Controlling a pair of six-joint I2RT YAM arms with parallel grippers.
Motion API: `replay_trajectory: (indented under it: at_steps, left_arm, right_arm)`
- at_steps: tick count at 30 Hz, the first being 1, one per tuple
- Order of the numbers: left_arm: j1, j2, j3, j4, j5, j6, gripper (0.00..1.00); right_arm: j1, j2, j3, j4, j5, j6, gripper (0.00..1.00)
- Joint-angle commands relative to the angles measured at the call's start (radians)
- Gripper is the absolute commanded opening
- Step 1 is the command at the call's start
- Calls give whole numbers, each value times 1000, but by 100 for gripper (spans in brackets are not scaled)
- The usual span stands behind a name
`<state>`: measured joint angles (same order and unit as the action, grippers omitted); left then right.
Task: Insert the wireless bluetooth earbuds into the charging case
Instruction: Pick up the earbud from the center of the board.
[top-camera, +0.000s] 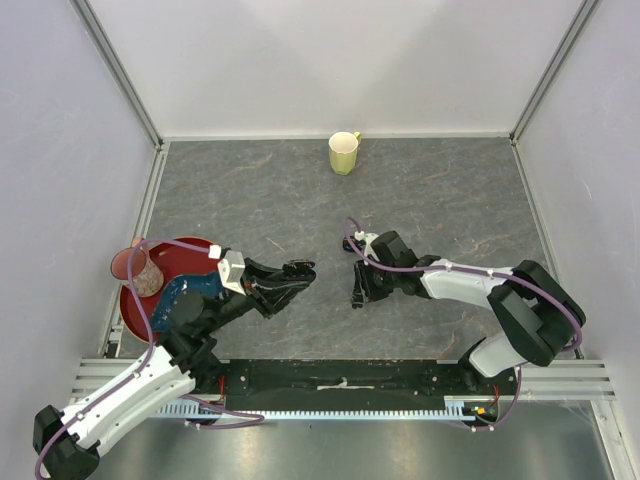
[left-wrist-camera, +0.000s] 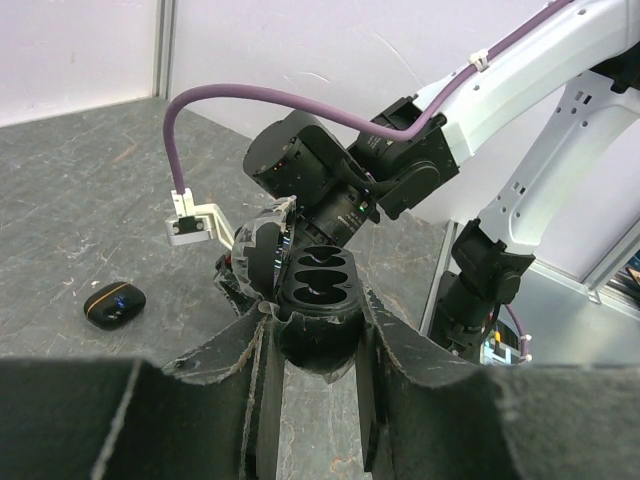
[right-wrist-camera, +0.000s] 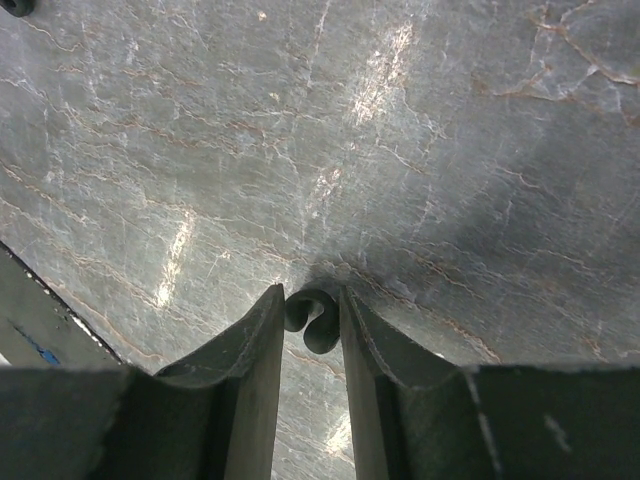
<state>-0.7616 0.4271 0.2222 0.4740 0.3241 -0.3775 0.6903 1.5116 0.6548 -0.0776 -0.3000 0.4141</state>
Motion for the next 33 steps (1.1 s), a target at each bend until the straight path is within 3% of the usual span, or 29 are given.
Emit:
replay_trajectory:
  at_steps: [1, 14, 26, 33]
  left_arm:
    - [-2, 2, 0, 52, 21, -26, 2]
    - [-2, -4, -4, 54, 24, -29, 2]
    - [-2, -14, -9, 45, 24, -37, 2]
    - [-4, -48, -15, 18, 9, -46, 2]
  right_arm:
    - [20, 27, -21, -129, 128, -37, 37]
    - [31, -56, -73, -159, 191, 152, 37]
    - [41, -84, -133, 15, 73, 331, 37]
    - [64, -73, -145, 22, 90, 373, 29]
